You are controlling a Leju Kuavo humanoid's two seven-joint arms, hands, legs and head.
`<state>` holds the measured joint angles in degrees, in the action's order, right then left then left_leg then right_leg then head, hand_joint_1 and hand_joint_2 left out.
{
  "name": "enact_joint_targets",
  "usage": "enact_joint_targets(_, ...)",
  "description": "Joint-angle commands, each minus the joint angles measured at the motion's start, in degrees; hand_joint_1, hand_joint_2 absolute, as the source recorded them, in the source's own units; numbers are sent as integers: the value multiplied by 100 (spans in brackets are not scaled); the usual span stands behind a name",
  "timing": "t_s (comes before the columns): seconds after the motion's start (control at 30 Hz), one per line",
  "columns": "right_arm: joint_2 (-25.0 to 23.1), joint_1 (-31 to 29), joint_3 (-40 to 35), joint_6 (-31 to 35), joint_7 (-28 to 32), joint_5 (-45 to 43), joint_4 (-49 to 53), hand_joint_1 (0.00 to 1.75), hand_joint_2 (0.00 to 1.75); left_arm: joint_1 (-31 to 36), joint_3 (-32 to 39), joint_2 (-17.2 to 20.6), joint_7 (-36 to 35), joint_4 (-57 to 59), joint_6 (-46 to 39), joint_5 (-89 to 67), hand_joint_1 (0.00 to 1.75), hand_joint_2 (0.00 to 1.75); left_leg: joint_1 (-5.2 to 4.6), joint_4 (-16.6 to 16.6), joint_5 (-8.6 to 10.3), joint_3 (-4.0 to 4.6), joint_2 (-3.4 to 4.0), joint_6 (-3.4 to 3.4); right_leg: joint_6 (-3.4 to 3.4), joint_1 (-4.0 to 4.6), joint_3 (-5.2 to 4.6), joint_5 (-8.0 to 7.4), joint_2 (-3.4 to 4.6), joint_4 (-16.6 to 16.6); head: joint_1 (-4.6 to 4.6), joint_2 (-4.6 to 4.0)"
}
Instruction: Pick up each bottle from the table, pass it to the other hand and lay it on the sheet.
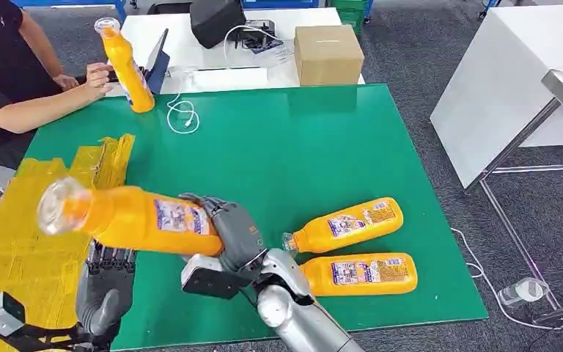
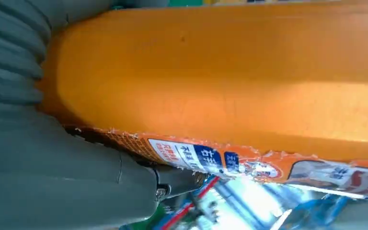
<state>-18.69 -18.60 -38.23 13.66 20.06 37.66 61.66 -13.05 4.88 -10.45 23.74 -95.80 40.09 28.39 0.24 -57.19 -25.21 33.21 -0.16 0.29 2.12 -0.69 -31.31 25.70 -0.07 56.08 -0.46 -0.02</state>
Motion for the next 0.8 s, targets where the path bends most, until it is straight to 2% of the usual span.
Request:
enact_joint_targets(0.03,-8,11,-713,28,-63,3,-179,175,175,-169,-565,109,-6,-68,8,152,0,175,7,7,-9,-24,-8,-2,-8,7,31,10,-10,-13,4,0)
enact_joint_targets(0.4,-124,-160,-987,-189,-142,-78,-865,175,175,85,-1012,262,-108,-53,-130,413,0,175,6,9,-4,-21,-7,-3,-9,7,30,7,-8,-13,2,0)
enact_joint_targets(0.6,-131,-141,-1556,-86,-12,-386,-1678,175,175,167,-994,223,36,-204,-296,439,0,175,9,15,-5,-34,-9,-4,-11,10,42,7,-10,-21,2,0)
enact_joint_targets(0.73,-131,-146,-1696,-37,25,-465,-1888,175,175,205,-899,209,39,-255,-317,500,0,175,4,12,-1,-20,-7,-2,-6,5,24,3,-8,-15,2,0)
enact_joint_targets(0.77,-131,-158,-1734,-38,26,-479,-1922,175,175,211,-868,191,50,-261,-317,500,0,175,13,17,-7,-43,-7,-5,-13,15,52,8,-9,-27,0,0)
enact_joint_targets(0.8,-131,-158,-1734,-38,26,-479,-1922,175,175,211,-868,191,50,-261,-317,500,0,175,8,9,-1,-19,-11,-2,-7,8,27,3,-11,-16,2,0)
